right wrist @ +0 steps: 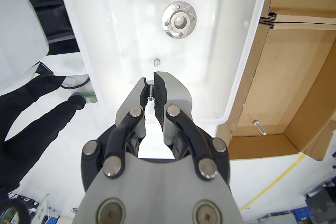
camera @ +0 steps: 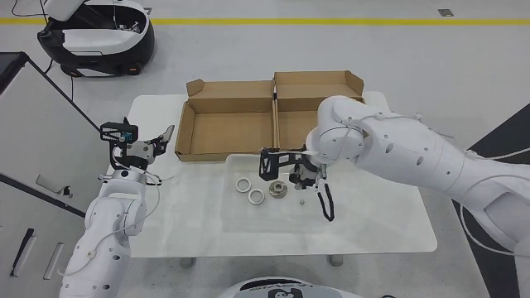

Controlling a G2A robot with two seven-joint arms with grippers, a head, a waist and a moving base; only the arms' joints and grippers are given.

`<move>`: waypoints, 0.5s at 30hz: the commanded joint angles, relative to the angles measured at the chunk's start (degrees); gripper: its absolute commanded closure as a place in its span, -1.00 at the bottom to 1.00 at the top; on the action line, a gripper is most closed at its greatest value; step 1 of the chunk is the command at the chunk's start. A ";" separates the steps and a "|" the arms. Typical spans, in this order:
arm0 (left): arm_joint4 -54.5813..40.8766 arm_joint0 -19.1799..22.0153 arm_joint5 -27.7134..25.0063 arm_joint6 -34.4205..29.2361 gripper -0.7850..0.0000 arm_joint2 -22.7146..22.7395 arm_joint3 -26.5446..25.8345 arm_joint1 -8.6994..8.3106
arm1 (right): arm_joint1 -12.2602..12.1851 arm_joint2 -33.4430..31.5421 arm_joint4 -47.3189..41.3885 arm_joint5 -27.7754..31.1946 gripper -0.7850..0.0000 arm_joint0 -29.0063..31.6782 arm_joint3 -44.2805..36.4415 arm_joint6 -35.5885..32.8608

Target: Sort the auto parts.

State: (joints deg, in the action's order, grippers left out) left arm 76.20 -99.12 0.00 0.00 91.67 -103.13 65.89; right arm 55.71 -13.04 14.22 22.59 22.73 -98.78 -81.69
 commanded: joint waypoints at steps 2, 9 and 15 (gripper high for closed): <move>0.00 0.00 0.00 0.00 -1.00 0.00 0.00 0.00 | -1.92 -1.69 -2.79 0.35 1.00 0.09 -1.95 0.35; 0.00 0.00 0.00 0.00 -1.00 0.00 0.00 0.00 | -6.40 -9.30 -15.69 3.46 1.00 1.33 -5.30 3.46; 0.00 0.00 0.00 0.00 -1.00 0.00 0.00 0.00 | -9.34 -15.11 -25.25 6.66 1.00 3.03 -5.96 6.66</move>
State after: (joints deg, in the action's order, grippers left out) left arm 76.20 -99.12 0.00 0.00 91.67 -103.13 65.89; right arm 46.70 -27.52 -9.95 28.98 25.60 -104.93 -75.31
